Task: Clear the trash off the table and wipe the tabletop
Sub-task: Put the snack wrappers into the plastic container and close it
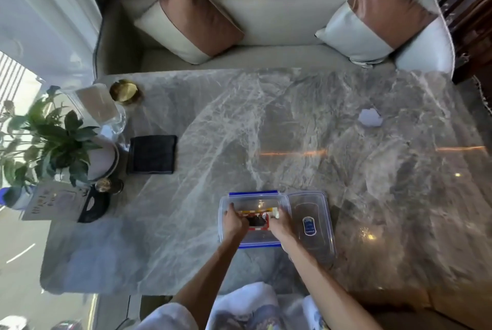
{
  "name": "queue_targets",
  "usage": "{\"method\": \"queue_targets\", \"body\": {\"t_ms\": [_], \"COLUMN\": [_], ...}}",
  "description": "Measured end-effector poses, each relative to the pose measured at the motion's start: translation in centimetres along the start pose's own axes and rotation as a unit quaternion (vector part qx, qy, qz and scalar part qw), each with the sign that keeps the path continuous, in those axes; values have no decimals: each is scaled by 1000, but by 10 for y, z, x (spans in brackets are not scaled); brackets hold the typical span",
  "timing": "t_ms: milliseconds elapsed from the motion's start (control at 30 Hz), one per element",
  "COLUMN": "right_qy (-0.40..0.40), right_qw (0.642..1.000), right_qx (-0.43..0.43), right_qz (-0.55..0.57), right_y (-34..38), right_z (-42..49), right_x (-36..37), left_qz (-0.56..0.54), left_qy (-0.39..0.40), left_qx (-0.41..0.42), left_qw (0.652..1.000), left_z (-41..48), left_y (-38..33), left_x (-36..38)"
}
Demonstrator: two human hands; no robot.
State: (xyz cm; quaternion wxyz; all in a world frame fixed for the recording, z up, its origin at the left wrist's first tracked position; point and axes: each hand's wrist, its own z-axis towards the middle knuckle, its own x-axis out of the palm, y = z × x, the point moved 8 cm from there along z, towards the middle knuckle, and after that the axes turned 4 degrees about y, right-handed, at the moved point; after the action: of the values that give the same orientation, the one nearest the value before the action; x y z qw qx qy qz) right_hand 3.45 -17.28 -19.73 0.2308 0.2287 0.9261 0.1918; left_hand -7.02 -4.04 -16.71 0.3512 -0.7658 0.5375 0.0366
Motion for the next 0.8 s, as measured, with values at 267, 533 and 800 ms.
{"method": "queue_targets", "body": {"t_ms": [267, 533, 800], "right_qy": [3, -22, 14], "right_qw": [1000, 999, 999], "right_qx": [4, -15, -33], "right_qz": [-18, -44, -20], "right_y": [11, 15, 18], "right_z": [-21, -21, -26], "right_x": [-5, 1, -2], "left_qz": [2, 26, 36], "left_qy": [-5, -3, 32], "left_qx": [-15, 4, -39], "left_qw": [1000, 1000, 998], "left_z": [5, -21, -22], "left_y": [3, -11, -2], "left_x": [3, 0, -5]}}
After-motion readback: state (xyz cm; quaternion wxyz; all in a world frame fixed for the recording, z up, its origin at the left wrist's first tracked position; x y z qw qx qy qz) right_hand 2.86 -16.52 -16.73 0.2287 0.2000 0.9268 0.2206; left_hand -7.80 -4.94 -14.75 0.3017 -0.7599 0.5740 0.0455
